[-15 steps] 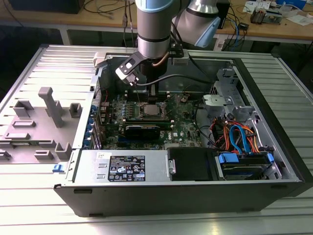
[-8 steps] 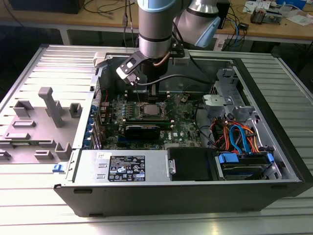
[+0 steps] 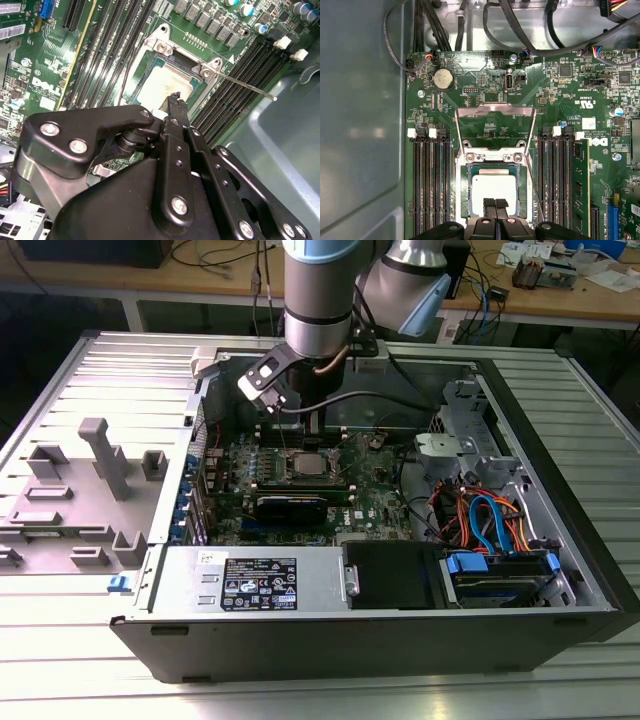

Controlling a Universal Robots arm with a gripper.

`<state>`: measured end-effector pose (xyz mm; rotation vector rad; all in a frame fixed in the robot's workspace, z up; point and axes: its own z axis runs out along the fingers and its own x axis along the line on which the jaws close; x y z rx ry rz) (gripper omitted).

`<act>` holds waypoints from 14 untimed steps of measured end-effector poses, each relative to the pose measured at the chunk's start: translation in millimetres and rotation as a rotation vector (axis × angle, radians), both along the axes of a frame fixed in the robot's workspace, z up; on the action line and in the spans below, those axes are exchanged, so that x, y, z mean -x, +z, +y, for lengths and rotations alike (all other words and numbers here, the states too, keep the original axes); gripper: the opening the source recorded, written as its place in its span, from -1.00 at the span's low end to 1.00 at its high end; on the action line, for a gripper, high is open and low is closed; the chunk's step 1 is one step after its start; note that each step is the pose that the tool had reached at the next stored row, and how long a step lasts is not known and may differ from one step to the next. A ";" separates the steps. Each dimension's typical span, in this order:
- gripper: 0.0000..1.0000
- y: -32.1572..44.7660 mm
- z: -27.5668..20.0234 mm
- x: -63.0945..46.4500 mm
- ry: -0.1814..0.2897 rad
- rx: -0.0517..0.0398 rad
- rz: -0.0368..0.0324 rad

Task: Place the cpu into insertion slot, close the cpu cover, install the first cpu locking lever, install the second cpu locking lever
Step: 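Close the cpu cover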

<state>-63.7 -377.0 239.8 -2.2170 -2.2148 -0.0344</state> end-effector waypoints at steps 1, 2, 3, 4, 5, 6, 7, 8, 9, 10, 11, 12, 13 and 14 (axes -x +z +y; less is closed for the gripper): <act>-0.79 0.8 0.0 0.0 0.000 0.0011 0.0000; -0.79 1.3 0.0 0.0 0.000 0.0014 0.0000; -0.79 2.3 0.0 0.0 0.000 0.0019 0.0000; -0.79 3.1 0.0 0.0 0.000 0.0020 0.0000; -0.79 3.8 0.0 0.0 0.000 0.0019 0.0000; -0.79 4.6 0.0 0.0 0.000 0.0019 0.0000; -0.79 5.4 0.0 0.0 0.000 0.0019 0.0000; -0.79 6.4 0.0 0.0 0.000 0.0019 0.0000; -0.79 7.4 0.0 0.0 0.000 0.0019 0.0000; -0.79 8.3 0.0 0.0 0.000 0.0019 -0.0001; -0.79 9.1 0.0 0.0 0.000 0.0019 0.0000; -0.79 9.8 0.0 0.0 0.000 0.0019 0.0000; -0.79 10.8 0.0 0.0 0.000 0.0020 0.0000; -0.79 11.5 0.0 0.0 0.000 0.0019 0.0000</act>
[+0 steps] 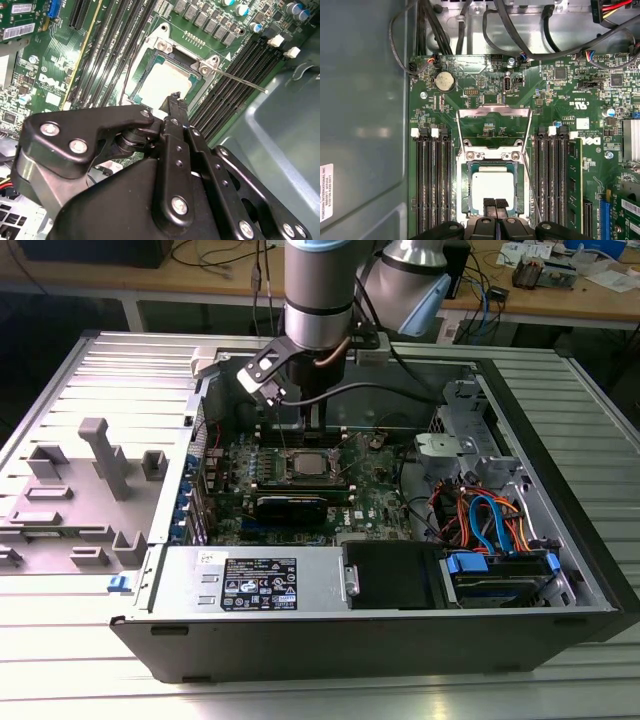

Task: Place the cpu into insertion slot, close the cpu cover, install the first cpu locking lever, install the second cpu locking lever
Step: 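Close the cpu cover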

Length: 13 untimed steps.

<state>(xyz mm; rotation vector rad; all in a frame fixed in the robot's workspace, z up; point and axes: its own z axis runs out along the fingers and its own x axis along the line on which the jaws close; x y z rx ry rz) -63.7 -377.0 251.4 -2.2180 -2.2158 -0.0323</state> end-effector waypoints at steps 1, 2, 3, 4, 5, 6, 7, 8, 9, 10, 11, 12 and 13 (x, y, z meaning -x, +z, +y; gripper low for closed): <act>-0.79 0.6 0.0 0.0 0.000 0.0000 0.0000; -0.79 1.3 0.0 0.0 0.000 0.0000 0.0000; -0.79 1.9 0.0 0.0 0.000 0.0000 0.0000; -0.79 2.6 0.0 0.0 0.000 0.0000 0.0000; -0.79 3.2 0.0 0.0 0.000 0.0000 0.0000; -0.79 3.8 0.0 0.0 0.000 0.0000 0.0000; -0.79 4.3 0.0 0.0 0.000 -0.0001 0.0000; -0.79 4.9 0.0 0.0 0.000 0.0000 0.0000; -0.79 5.5 0.0 0.0 0.000 0.0000 0.0000; -0.79 6.9 0.0 0.0 0.000 0.0000 0.0000; -0.79 7.7 0.0 0.0 0.000 -0.0001 0.0000; -0.79 8.6 0.0 0.0 0.000 -0.0001 0.0000; -0.79 9.7 0.0 0.0 0.000 0.0000 0.0000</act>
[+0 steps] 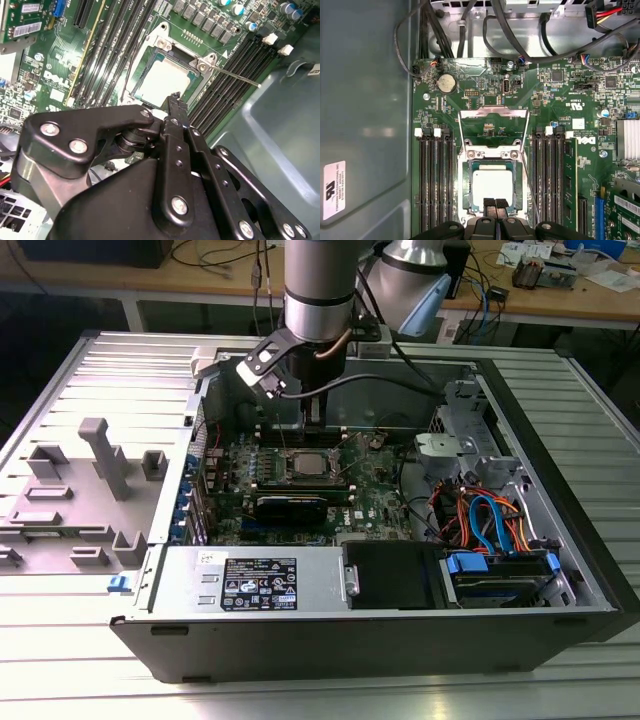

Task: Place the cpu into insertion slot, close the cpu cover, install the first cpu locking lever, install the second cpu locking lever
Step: 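Close the cpu cover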

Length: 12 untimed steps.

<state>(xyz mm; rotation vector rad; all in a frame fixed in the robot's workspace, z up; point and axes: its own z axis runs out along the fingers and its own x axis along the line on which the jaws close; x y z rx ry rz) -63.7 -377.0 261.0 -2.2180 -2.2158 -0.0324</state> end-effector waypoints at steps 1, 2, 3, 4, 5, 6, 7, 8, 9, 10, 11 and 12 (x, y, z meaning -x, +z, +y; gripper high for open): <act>-0.79 0.9 0.0 0.0 0.000 0.0000 0.0000; -0.79 2.0 0.0 0.0 0.000 0.0001 0.0000; -0.79 2.6 0.0 0.0 0.000 0.0001 0.0000; -0.79 3.0 0.0 0.0 0.000 -0.0001 -0.0001; -0.79 3.4 0.0 0.0 0.000 0.0000 0.0000; -0.79 4.4 0.0 0.0 0.000 0.0000 0.0000; -0.79 5.1 0.0 0.0 0.000 0.0000 -0.0001; -0.79 5.6 0.0 0.0 0.000 0.0000 0.0000; -0.79 6.0 0.0 0.0 0.000 0.0000 -0.0001; -0.79 6.6 0.0 0.0 0.000 0.0000 0.0000; -0.79 7.1 0.0 0.0 0.000 0.0000 0.0000; -0.79 7.7 0.0 0.0 0.000 0.0000 0.0000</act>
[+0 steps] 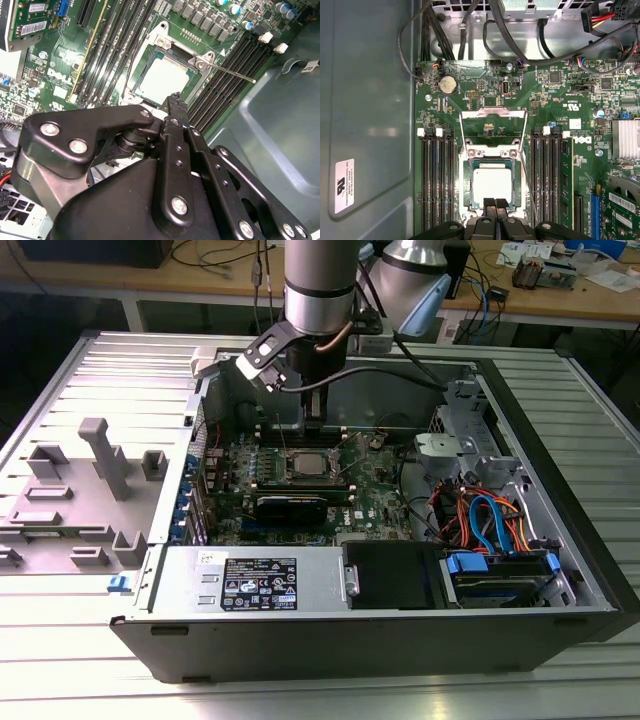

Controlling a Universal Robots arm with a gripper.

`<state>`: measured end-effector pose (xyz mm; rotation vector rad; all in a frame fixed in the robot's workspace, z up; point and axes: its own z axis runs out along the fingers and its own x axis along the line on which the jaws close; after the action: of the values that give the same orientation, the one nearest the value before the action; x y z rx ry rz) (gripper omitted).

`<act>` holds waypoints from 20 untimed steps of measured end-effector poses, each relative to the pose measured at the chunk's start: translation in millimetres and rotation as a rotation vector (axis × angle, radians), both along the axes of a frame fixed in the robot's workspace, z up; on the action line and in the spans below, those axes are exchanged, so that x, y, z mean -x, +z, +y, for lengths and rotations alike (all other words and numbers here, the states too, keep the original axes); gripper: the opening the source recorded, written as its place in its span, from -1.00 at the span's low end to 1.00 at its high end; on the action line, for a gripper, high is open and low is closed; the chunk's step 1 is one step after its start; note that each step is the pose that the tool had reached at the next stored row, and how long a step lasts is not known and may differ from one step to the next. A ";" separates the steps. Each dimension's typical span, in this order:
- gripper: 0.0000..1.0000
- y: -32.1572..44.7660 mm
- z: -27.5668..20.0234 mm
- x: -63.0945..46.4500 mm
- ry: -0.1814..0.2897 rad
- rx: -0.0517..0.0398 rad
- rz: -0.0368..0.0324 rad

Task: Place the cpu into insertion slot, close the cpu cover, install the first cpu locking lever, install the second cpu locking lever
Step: 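Close the cpu cover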

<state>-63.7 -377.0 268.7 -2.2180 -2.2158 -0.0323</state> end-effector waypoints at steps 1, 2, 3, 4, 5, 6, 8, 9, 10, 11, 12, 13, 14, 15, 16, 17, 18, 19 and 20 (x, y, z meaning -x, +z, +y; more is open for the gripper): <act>-0.79 1.1 0.0 0.0 0.000 0.0000 0.0000; -0.79 2.7 0.0 0.0 0.000 0.0000 0.0000; -0.79 3.8 0.0 0.0 0.000 0.0000 0.0000; -0.79 4.8 0.0 0.0 0.000 0.0000 0.0000; -0.79 6.2 0.0 0.0 0.000 0.0000 0.0000; -0.79 7.0 0.0 0.0 0.000 0.0000 0.0000; -0.79 9.0 0.0 0.0 0.000 -0.0001 0.0000; -0.79 10.3 0.0 0.0 0.000 -0.0001 0.0000; -0.79 12.2 0.0 0.0 0.000 0.0000 0.0000; -0.79 13.3 0.0 0.0 0.000 0.0000 0.0000; -0.79 13.8 0.0 0.0 0.000 0.0000 0.0000; -0.79 14.0 0.0 0.0 0.000 -0.0002 -0.0001; -0.79 14.0 0.0 0.0 0.000 -0.0002 -0.0001; -0.79 14.1 0.0 0.0 0.000 0.0000 0.0000; -0.79 14.1 0.0 0.1 0.000 0.0000 0.0000; -0.79 14.1 0.0 0.1 0.000 0.0000 0.0000; -0.79 14.1 0.0 0.0 0.000 0.0000 0.0000; -0.79 14.1 0.0 -0.3 0.000 0.0001 0.0000; -0.79 14.2 0.0 -0.5 0.000 0.0001 0.0000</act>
<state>-63.2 -377.0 282.9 -2.2180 -2.2159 -0.0321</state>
